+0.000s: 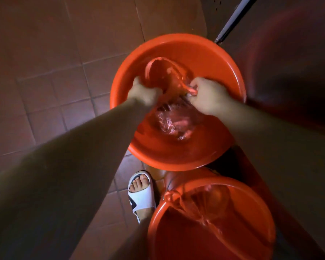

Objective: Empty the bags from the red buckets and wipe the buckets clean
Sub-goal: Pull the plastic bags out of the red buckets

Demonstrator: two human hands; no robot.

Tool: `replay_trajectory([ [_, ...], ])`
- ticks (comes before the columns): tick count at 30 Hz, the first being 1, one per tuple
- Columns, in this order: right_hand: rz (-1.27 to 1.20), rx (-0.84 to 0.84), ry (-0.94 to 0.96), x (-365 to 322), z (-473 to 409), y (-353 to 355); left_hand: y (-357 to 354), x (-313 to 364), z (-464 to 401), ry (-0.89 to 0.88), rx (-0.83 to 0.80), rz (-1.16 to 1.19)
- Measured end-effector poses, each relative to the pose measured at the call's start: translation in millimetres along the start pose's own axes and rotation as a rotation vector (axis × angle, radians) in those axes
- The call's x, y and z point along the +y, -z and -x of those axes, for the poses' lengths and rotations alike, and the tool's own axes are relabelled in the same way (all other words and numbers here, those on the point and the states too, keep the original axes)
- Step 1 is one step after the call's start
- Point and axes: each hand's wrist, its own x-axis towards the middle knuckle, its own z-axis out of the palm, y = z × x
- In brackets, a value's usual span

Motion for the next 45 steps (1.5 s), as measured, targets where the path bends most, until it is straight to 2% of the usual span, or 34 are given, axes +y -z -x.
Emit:
replay_trajectory([
  [5, -0.164, 0.054, 0.109, -6, 38, -1, 8, 11, 9, -0.113, 0.011, 0.129],
  [8, -0.261, 0.127, 0.091, -13, 64, 8, 22, 16, 27, -0.11, 0.068, 0.119],
  [11, -0.384, 0.194, 0.06, -17, 86, 23, 39, 15, 50, -0.08, 0.041, 0.255],
  [19, -0.218, 0.434, 0.154, -9, 131, 56, 70, 19, 128, 0.075, -0.034, 0.475],
  [25, -0.244, 0.395, 0.147, -13, 143, 71, 70, 20, 182, 0.183, -0.149, 0.52],
  [29, -0.411, 0.409, 0.166, -27, 137, 79, 63, 22, 198, 0.118, -0.294, 0.493],
  [34, -0.468, 0.24, 0.243, -46, 126, 64, 47, 36, 180, 0.036, -0.208, 0.406],
  [37, -0.556, 0.153, 0.256, -54, 122, 48, 41, 42, 168, 0.002, -0.238, 0.378],
  [42, -0.753, 0.083, 0.14, -58, 113, 39, 36, 47, 155, -0.059, -0.337, 0.054],
  [45, -0.939, 0.063, 0.057, -56, 109, 38, 39, 44, 152, -0.049, -0.258, 0.128],
])
